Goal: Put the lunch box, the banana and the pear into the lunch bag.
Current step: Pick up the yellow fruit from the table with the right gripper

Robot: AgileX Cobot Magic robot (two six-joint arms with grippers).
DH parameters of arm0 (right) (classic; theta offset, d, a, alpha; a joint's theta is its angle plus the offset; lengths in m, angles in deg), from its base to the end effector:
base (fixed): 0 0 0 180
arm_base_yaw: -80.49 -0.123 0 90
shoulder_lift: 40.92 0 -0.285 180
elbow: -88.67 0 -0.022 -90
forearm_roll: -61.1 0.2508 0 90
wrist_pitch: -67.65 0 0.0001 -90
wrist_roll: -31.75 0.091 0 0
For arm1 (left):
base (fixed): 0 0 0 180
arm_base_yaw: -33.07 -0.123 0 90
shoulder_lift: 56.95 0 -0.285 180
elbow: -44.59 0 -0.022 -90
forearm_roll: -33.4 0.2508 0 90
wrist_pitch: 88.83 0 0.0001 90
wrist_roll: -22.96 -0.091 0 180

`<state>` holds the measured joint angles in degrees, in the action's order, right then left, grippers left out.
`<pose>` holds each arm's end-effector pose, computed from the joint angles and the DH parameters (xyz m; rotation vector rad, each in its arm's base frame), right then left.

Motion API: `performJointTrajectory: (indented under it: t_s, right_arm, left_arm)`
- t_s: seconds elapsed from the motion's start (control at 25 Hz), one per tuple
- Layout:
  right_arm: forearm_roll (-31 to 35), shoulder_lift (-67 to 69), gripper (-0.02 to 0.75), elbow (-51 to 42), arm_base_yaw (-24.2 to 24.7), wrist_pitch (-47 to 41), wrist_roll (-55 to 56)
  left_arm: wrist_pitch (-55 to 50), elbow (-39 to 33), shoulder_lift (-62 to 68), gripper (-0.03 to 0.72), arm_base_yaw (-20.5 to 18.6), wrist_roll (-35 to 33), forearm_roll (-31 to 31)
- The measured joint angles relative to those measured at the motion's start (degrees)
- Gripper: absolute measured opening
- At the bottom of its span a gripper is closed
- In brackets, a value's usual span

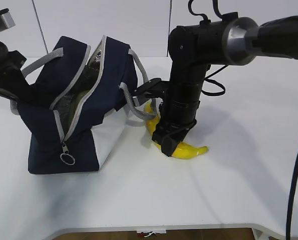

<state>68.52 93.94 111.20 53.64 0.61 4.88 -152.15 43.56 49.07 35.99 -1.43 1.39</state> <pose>0.3900 0.2095 0.1597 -1.3419 2.8222 0.1870 0.3410 -0.0606 0.2665 0.3677 2.7796 -0.6880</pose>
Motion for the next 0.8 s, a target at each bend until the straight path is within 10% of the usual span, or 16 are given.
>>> performJointTrajectory:
  t_s: [0.8]
  right_arm:
    - [5.6, -11.6, 0.299, 0.5, 0.0, -3.0, 3.7]
  left_arm:
    - [0.2, 0.0, 0.0, 0.008, 0.0, 0.0, 0.2]
